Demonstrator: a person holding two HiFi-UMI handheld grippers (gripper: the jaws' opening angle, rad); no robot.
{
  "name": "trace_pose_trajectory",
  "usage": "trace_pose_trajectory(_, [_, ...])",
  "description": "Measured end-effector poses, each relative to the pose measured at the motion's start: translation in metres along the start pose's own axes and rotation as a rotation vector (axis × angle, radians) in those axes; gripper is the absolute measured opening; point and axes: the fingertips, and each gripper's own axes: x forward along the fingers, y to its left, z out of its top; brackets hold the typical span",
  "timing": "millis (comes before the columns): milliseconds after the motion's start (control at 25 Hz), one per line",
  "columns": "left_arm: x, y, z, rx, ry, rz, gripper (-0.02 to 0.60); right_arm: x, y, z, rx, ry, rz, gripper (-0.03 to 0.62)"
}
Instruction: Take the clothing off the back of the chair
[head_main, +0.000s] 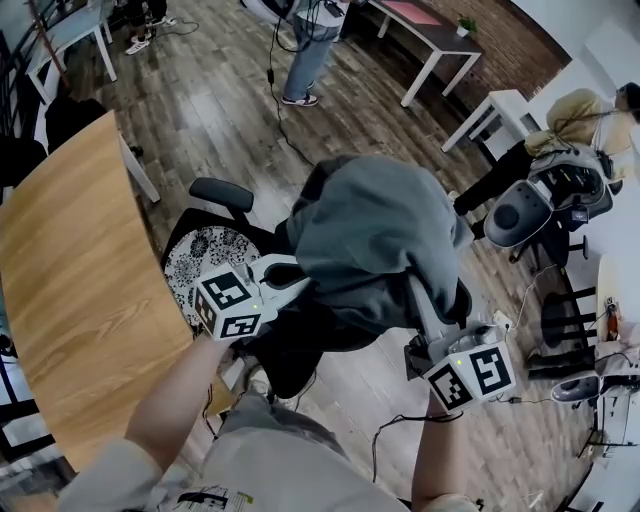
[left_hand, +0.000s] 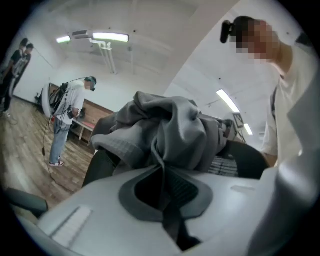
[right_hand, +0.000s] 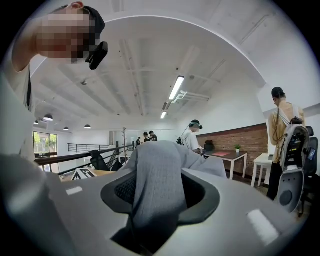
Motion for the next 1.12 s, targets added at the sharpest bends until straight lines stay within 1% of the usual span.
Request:
trace_pose_trajectory(80, [-0.003, 0.001, 0.002, -0.015, 0.014, 0.038, 0.009, -0.003, 0.003, 0.001, 0.001, -0.020, -0.008, 0.178])
trace_pose_trajectory(160, [-0.009, 0.002, 0.008, 0.006, 0.002, 0.074, 0.009, -0.005, 0.009, 0.004, 0.002, -0.042, -0.022, 0.162])
trace_pose_trajectory(240, [-0.015, 0.001, 0.020, 0.015, -0.038, 0.099, 0.009, -0.007, 0.014, 0.011, -0.003, -0.071, -0.032, 0.149])
trace_pose_trajectory(360, [-0.016, -0.009, 0.052, 0.028, -0.106, 0.094, 0.008, -0.015, 0.019, 0.029, -0.016, -0.130, -0.038, 0.144])
trace_pose_trajectory(520, [-0.011, -0.040, 0.106, 0.118, -0.163, 0.040, 0.008, -0.035, 0.030, 0.069, -0.047, -0.244, -0.042, 0.143])
trace_pose_trajectory(640, [-0.007, -0.074, 0.144, 0.198, -0.205, -0.012, 0.009, -0.058, 0.041, 0.100, -0.093, -0.331, -0.057, 0.143])
trace_pose_trajectory(720, [-0.004, -0.099, 0.168, 0.237, -0.236, -0.049, 0.008, -0.076, 0.044, 0.122, -0.116, -0.379, -0.077, 0.143])
trace_pose_trajectory(840, [0.010, -0.135, 0.199, 0.263, -0.282, -0.108, 0.009, -0.105, 0.039, 0.153, -0.143, -0.439, -0.124, 0.143])
trace_pose_trajectory(960, [0.030, -0.171, 0.225, 0.298, -0.304, -0.179, 0.008, -0.136, 0.030, 0.176, -0.174, -0.481, -0.175, 0.143])
trace_pose_trajectory(1120, [0.052, -0.215, 0.242, 0.343, -0.316, -0.235, 0.009, -0.184, 0.020, 0.196, -0.221, -0.512, -0.253, 0.144])
